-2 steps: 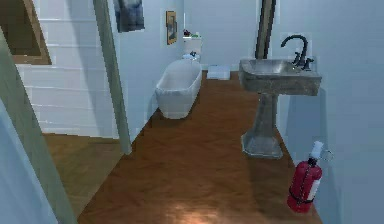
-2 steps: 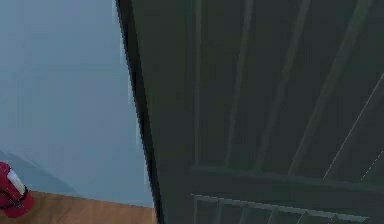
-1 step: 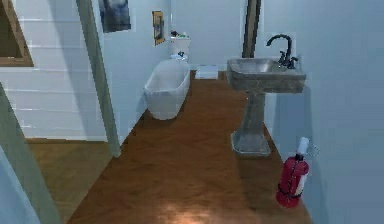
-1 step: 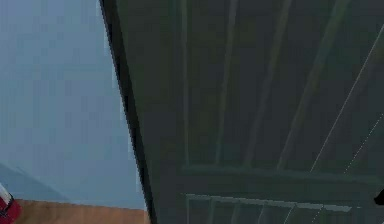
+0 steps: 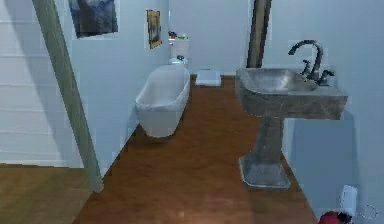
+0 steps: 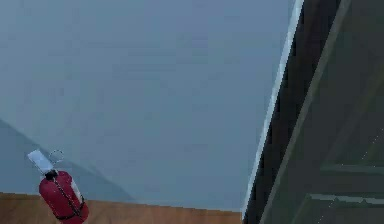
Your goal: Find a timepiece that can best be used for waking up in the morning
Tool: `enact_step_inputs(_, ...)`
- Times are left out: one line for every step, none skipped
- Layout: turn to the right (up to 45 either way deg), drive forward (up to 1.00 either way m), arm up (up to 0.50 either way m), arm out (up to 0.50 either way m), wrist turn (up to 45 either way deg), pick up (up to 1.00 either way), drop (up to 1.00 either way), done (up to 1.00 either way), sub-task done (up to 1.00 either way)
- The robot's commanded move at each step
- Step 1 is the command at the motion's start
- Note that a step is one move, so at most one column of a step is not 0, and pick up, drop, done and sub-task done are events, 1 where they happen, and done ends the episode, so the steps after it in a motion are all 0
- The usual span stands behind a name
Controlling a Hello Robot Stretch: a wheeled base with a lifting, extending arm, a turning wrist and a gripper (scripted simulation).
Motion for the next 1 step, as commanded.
enact_step_inputs(-6.0,0.00,0.00,0.00,0.0,0.00,0.00,0.00,0.00)
